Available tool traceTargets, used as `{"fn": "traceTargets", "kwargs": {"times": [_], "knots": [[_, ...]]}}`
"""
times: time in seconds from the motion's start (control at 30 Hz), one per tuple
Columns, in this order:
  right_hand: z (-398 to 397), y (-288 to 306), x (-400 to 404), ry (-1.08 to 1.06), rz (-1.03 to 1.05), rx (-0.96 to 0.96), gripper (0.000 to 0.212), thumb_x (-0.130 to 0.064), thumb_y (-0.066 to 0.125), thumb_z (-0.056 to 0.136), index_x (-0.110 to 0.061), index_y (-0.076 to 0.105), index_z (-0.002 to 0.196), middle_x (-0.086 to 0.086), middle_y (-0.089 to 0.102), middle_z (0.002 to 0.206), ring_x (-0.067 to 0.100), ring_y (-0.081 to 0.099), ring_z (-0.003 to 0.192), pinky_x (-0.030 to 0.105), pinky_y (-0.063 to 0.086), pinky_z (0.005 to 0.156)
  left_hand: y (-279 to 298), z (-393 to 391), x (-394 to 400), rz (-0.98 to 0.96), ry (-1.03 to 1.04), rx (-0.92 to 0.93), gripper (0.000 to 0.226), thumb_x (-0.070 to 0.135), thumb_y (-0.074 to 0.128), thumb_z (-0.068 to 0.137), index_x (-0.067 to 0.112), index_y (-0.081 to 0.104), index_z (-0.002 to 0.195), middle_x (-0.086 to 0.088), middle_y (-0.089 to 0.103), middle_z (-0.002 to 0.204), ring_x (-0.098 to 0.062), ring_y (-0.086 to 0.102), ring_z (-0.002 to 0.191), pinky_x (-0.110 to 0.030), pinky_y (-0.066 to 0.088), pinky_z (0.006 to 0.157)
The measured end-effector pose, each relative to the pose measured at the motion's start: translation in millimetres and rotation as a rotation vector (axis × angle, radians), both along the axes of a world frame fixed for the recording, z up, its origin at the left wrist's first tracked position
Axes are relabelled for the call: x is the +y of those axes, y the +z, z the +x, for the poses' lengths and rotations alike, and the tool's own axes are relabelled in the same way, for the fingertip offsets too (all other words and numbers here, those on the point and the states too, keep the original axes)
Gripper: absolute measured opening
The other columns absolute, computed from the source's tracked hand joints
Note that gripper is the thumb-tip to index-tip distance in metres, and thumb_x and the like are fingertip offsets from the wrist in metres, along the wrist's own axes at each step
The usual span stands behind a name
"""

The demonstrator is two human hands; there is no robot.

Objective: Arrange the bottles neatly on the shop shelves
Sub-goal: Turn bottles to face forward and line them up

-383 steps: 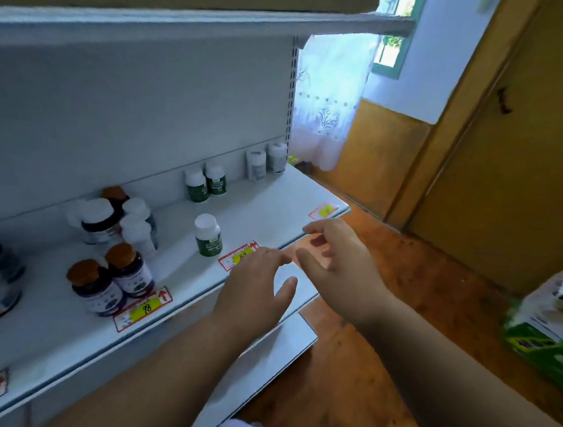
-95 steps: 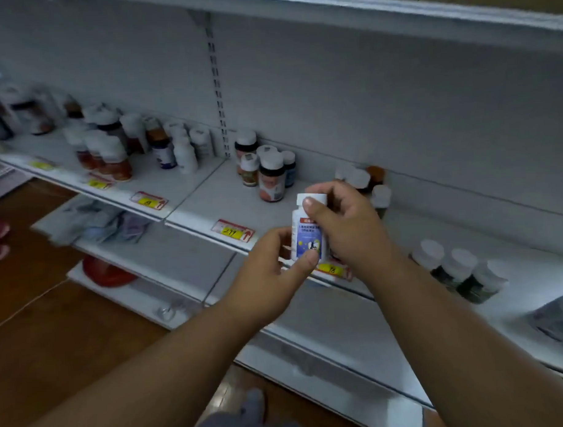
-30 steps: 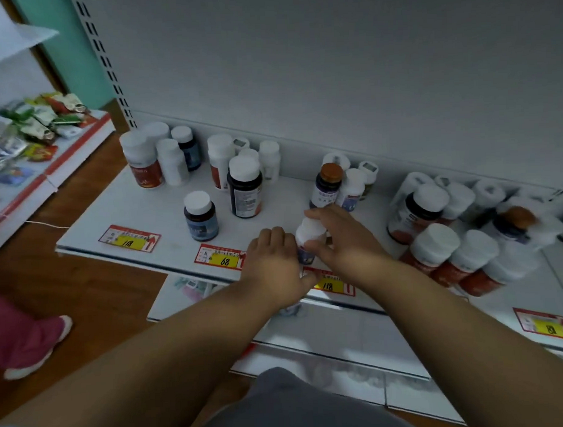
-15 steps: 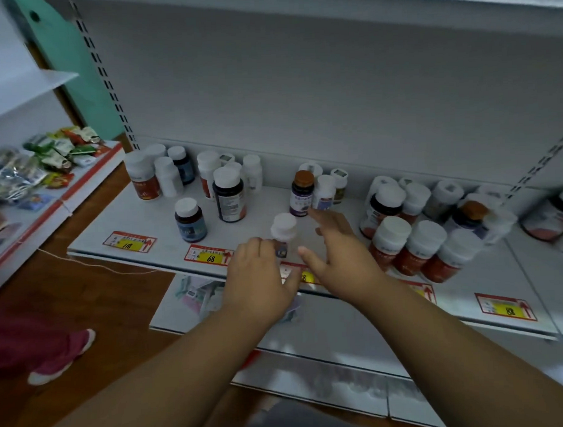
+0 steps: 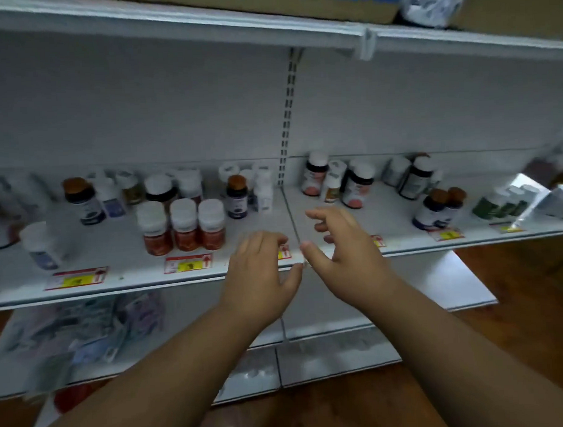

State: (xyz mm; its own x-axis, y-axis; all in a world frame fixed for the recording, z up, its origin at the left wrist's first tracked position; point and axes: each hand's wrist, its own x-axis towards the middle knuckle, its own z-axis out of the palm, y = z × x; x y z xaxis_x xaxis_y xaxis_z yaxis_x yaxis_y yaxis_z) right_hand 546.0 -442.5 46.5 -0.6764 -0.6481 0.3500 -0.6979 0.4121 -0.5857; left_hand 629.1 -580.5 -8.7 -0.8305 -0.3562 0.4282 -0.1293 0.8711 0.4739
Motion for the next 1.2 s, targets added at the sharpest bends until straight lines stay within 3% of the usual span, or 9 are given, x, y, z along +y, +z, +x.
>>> {"fn": "traceTargets", "kwargs": {"times": [0.17,0.5,0.63,0.73,0.8,0.9,1.03,1.1,1.2], "knots": [[-60,-6,55,-0.072,0.001,-0.025,0.032,-0.032,0.06,0.09,-0.026,0.056,0.12,-0.011,0.05,0.118,0.004,0.052,0.106,0.033,0.05,0.09,4,-74,53,0.005,-0.112,-0.035,0.044,0.044,0.06,0.084,0.018,0.057,0.12,0.003,0.057,0.113,-0.015,0.05,0.107,-0.024,0.036,0.088],[-189,2,126,-0.283,0.043,-0.019,0.026,-0.032,0.062,0.089,-0.023,0.061,0.114,-0.008,0.054,0.108,0.003,0.053,0.096,0.025,0.047,0.083,5,-228,107,0.03,-0.292,-0.102,0.047,0.041,0.063,0.084,0.016,0.057,0.124,-0.004,0.058,0.119,-0.022,0.051,0.111,-0.033,0.042,0.09],[-243,4,145,-0.302,0.048,-0.009,0.026,-0.029,0.063,0.088,-0.019,0.064,0.112,-0.004,0.056,0.102,0.006,0.053,0.09,0.02,0.041,0.078,4,-270,123,0.024,-0.286,-0.087,0.05,0.049,0.053,0.085,0.016,0.057,0.123,-0.004,0.056,0.116,-0.024,0.053,0.107,-0.032,0.043,0.088],[-297,-1,155,-0.232,0.013,0.061,0.018,-0.016,0.064,0.087,-0.011,0.066,0.104,0.004,0.06,0.097,0.019,0.058,0.087,0.02,0.04,0.073,1,-304,138,0.042,-0.267,-0.077,0.05,0.05,0.052,0.087,0.018,0.054,0.126,-0.001,0.053,0.119,-0.021,0.049,0.111,-0.026,0.036,0.089],[-340,-2,161,-0.198,0.044,0.051,0.02,-0.014,0.062,0.089,-0.014,0.064,0.108,0.001,0.056,0.101,0.017,0.057,0.09,0.015,0.036,0.074,-1,-324,150,0.092,-0.223,-0.099,0.049,0.047,0.056,0.089,0.021,0.05,0.13,0.001,0.049,0.124,-0.018,0.044,0.116,-0.023,0.031,0.092],[-399,-4,166,-0.091,0.162,0.008,0.03,-0.021,0.057,0.094,-0.019,0.057,0.124,0.001,0.053,0.12,0.013,0.056,0.097,0.018,0.038,0.084,-1,-345,169,0.144,-0.129,-0.092,0.053,0.049,0.051,0.088,0.021,0.047,0.132,0.002,0.047,0.125,-0.017,0.042,0.116,-0.026,0.032,0.094],[-460,-18,156,0.16,0.41,0.065,0.047,-0.019,0.055,0.095,-0.013,0.045,0.14,0.01,0.045,0.138,0.023,0.046,0.123,0.022,0.03,0.101,-2,-369,182,0.179,0.007,-0.026,0.043,0.035,0.062,0.091,0.019,0.051,0.129,0.0,0.049,0.122,-0.016,0.043,0.114,-0.02,0.028,0.089],[-476,-25,148,0.283,0.503,0.082,0.049,-0.013,0.057,0.093,-0.011,0.045,0.14,0.015,0.046,0.135,0.027,0.043,0.124,0.027,0.029,0.104,-5,-376,186,0.209,0.094,0.004,0.041,0.032,0.064,0.09,0.017,0.054,0.127,-0.001,0.051,0.121,-0.017,0.047,0.113,-0.023,0.033,0.09],[-487,-31,142,0.359,0.531,0.137,0.051,-0.005,0.056,0.091,-0.011,0.045,0.14,0.017,0.045,0.126,0.028,0.046,0.114,0.033,0.039,0.097,-10,-377,191,0.255,0.173,-0.005,0.042,0.034,0.064,0.09,0.017,0.054,0.127,0.0,0.052,0.122,-0.015,0.047,0.113,-0.024,0.036,0.092]]}}
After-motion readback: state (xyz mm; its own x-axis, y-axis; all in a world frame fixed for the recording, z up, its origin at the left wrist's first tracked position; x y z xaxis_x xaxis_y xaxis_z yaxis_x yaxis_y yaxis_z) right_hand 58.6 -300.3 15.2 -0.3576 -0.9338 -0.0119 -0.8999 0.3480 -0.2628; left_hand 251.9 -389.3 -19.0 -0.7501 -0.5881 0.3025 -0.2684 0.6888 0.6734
